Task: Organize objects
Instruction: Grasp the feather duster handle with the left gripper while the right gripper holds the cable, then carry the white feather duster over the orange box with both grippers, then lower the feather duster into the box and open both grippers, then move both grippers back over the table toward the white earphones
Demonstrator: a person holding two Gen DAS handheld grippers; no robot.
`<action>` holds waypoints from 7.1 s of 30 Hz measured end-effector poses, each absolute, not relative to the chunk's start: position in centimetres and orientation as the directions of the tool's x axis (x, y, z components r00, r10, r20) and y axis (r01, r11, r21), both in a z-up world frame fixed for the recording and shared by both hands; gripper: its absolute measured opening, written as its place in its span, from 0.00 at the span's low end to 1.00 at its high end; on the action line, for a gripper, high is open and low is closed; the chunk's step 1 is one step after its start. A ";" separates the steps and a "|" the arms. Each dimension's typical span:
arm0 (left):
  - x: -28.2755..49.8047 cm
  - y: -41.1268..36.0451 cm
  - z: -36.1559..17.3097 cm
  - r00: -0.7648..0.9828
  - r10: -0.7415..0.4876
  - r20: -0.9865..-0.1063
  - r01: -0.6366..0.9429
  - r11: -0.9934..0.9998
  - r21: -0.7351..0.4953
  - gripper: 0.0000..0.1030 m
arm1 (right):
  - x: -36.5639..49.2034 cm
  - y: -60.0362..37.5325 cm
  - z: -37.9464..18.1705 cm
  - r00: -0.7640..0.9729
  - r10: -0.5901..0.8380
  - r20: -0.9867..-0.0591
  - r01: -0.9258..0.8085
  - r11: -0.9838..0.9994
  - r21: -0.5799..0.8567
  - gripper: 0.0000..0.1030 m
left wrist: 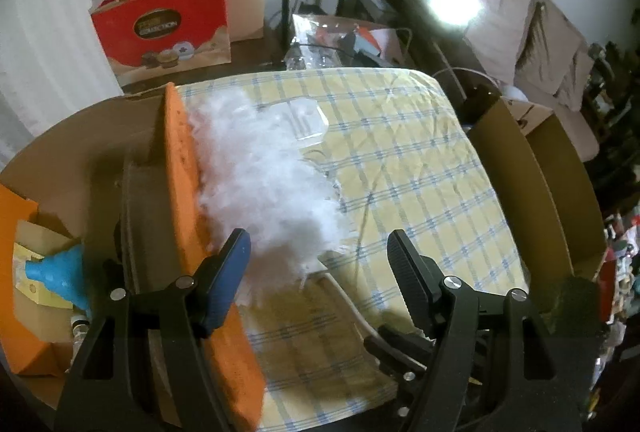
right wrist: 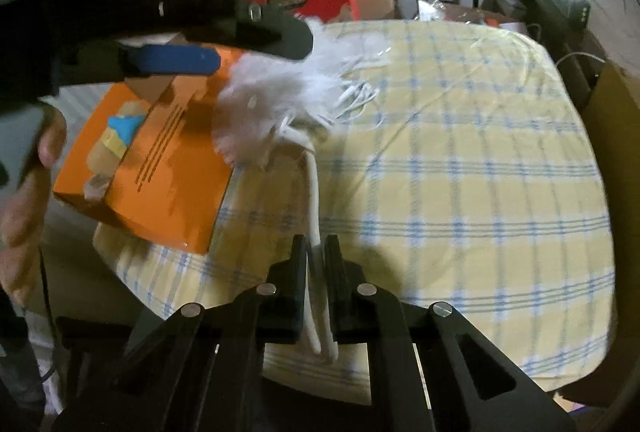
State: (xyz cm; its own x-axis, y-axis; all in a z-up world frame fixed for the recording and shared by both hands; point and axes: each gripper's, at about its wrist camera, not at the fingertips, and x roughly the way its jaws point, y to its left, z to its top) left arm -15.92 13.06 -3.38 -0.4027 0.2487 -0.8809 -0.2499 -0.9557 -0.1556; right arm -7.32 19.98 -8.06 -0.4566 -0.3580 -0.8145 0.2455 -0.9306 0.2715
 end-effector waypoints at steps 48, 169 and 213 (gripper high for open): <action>-13.6 12.2 1.3 -0.509 0.362 -0.781 -0.272 -0.928 -0.253 0.06 | -4.5 20.6 -0.1 -0.573 -0.382 -0.725 0.292 -0.922 0.256 0.07; -12.6 -11.3 -2.7 -0.579 0.268 -0.770 0.078 -0.922 -0.379 0.68 | -9.3 2.5 -1.8 -0.457 -0.400 -0.794 0.565 -0.820 0.089 0.53; -12.5 4.9 -0.4 -0.511 0.342 -0.789 -0.210 -0.939 -0.271 0.99 | -9.9 22.1 -0.2 -0.604 -0.222 -0.766 0.215 -0.970 0.112 0.71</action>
